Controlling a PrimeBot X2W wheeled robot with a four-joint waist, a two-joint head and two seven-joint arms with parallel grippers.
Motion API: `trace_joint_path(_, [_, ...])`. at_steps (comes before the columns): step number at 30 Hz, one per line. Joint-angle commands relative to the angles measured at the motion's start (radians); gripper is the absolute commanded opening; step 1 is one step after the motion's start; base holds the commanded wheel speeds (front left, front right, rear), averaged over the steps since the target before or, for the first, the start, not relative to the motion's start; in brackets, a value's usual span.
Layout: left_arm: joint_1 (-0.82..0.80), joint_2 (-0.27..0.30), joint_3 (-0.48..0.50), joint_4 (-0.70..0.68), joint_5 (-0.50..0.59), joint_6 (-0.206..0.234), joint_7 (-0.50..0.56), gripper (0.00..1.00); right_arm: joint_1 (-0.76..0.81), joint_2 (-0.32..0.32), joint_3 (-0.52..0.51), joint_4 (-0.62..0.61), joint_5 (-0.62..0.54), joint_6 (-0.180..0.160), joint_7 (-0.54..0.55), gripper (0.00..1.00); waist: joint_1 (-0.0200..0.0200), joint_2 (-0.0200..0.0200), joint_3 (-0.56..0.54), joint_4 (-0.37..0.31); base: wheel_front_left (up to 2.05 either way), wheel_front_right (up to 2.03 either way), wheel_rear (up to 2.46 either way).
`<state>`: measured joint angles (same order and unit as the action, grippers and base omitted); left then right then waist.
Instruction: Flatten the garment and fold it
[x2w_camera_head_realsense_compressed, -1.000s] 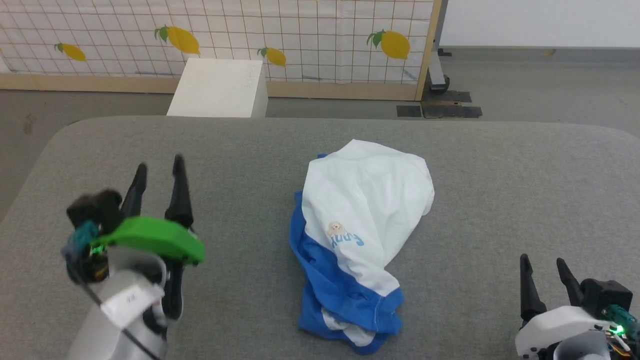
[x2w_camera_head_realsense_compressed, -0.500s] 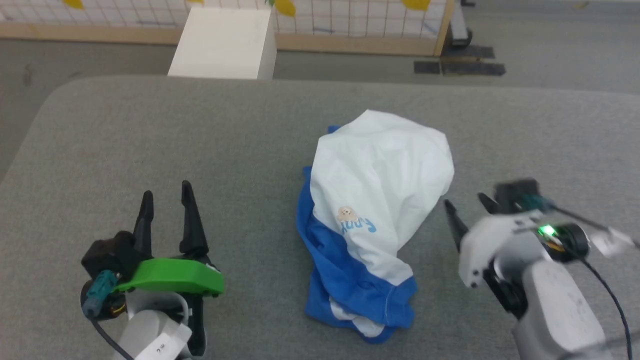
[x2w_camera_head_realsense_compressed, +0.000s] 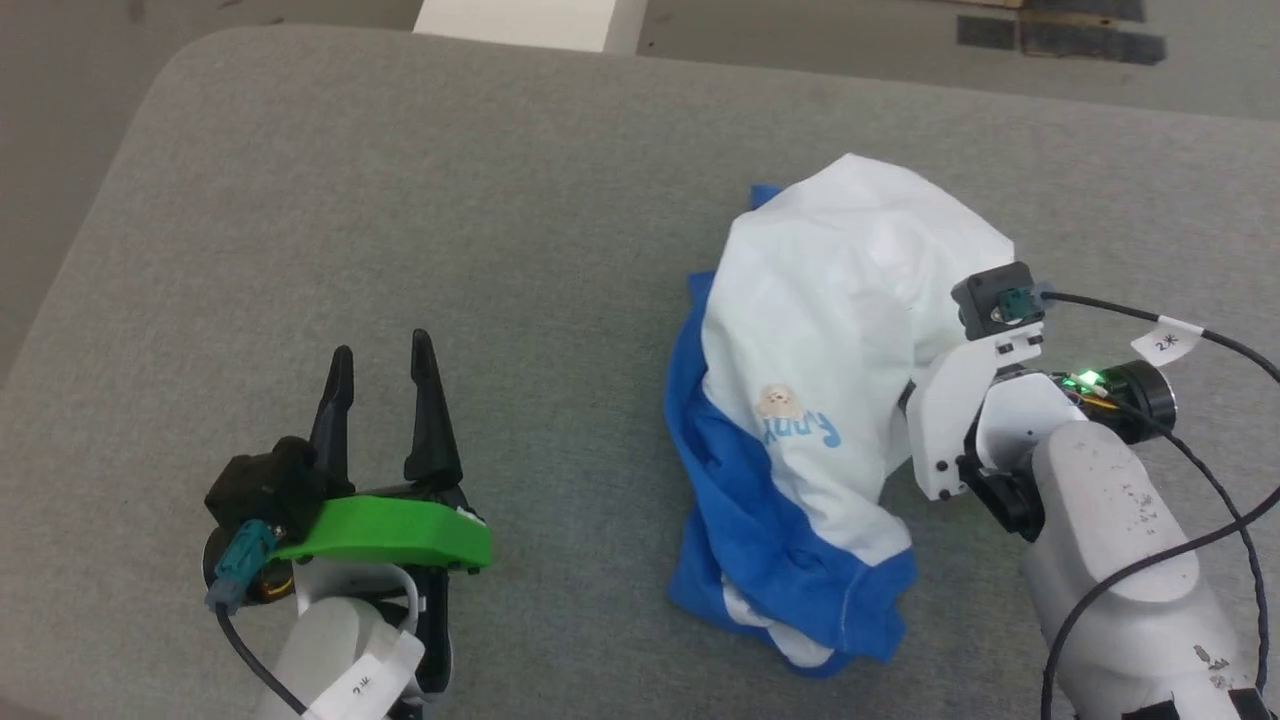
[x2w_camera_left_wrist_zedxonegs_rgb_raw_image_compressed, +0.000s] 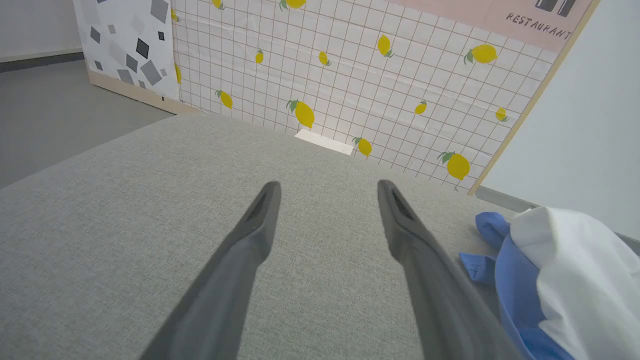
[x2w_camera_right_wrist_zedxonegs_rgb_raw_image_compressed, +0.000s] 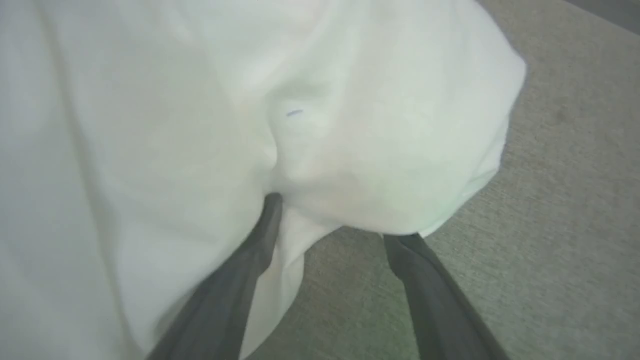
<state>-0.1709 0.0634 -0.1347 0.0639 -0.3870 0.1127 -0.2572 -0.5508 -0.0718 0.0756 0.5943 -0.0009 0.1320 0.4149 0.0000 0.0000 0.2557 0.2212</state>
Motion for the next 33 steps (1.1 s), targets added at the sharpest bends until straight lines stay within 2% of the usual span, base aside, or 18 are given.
trace_joint_path(1, [-0.017,-0.005,0.004,0.003,0.015,-0.01,-0.004,1.0,-0.015,-0.001,0.01,0.014,0.004,-0.001,-0.005,1.0,0.0,0.0,0.028,0.028,0.0,0.0,0.0])
trace_joint_path(3, [-0.018,-0.009,0.008,0.011,0.02,-0.016,-0.004,1.0,-0.025,-0.01,0.033,0.029,0.026,-0.001,-0.039,0.0,0.0,0.0,0.024,0.022,0.0,0.0,0.0])
trace_joint_path(9, [-0.018,-0.012,0.01,0.032,0.021,-0.029,-0.004,1.0,-0.023,-0.03,0.004,-0.004,0.098,-0.001,-0.125,0.0,0.0,0.0,-0.013,-0.012,0.0,0.0,0.0])
trace_joint_path(12, [-0.013,-0.012,0.011,0.04,0.022,-0.035,-0.004,1.0,0.007,-0.059,-0.077,-0.058,0.124,-0.001,-0.151,0.0,0.0,0.0,-0.036,-0.035,0.0,0.0,0.0])
trace_joint_path(17, [-0.005,-0.013,0.01,0.06,0.022,-0.042,-0.004,1.0,0.112,-0.117,-0.276,-0.137,0.103,-0.001,-0.127,0.0,0.0,0.0,-0.066,-0.068,0.0,0.0,0.0])
trace_joint_path(20, [-0.005,-0.013,0.004,0.072,0.016,-0.045,-0.005,1.0,0.182,-0.112,-0.364,-0.154,0.073,-0.001,-0.092,0.0,0.0,0.0,-0.073,-0.077,0.0,0.0,0.0])
trace_joint_path(22, [-0.004,-0.013,0.001,0.081,0.011,-0.046,-0.005,1.0,0.221,-0.086,-0.384,-0.155,0.068,-0.001,-0.059,0.0,0.0,0.0,-0.079,-0.085,0.0,0.0,0.0])
trace_joint_path(23, [-0.003,-0.013,-0.002,0.087,0.008,-0.046,-0.005,1.0,0.236,-0.072,-0.38,-0.164,0.074,-0.001,-0.056,0.12,0.0,0.0,-0.082,-0.088,0.0,0.0,0.0])
trace_joint_path(24, [-0.002,-0.013,-0.004,0.091,0.006,-0.046,-0.005,1.0,0.245,-0.064,-0.377,-0.174,0.078,-0.001,-0.059,0.97,0.0,0.0,-0.084,-0.091,0.0,0.0,0.0])
trace_joint_path(25, [-0.003,-0.013,-0.006,0.094,0.002,-0.046,-0.005,1.0,0.254,-0.058,-0.374,-0.188,0.084,-0.001,-0.068,1.0,0.0,0.0,-0.088,-0.094,0.0,0.0,0.0])
trace_joint_path(28, [-0.009,-0.013,-0.02,0.11,-0.011,-0.052,-0.005,1.0,0.271,-0.04,-0.403,-0.232,0.104,-0.001,-0.111,1.0,0.0,0.0,-0.104,-0.103,0.0,0.0,0.0])
trace_joint_path(33, [-0.057,-0.013,-0.084,0.126,-0.065,-0.064,0.051,1.0,0.32,-0.004,-0.504,-0.319,0.114,-0.001,-0.181,1.0,0.0,0.0,-0.131,-0.121,0.0,0.0,0.0])
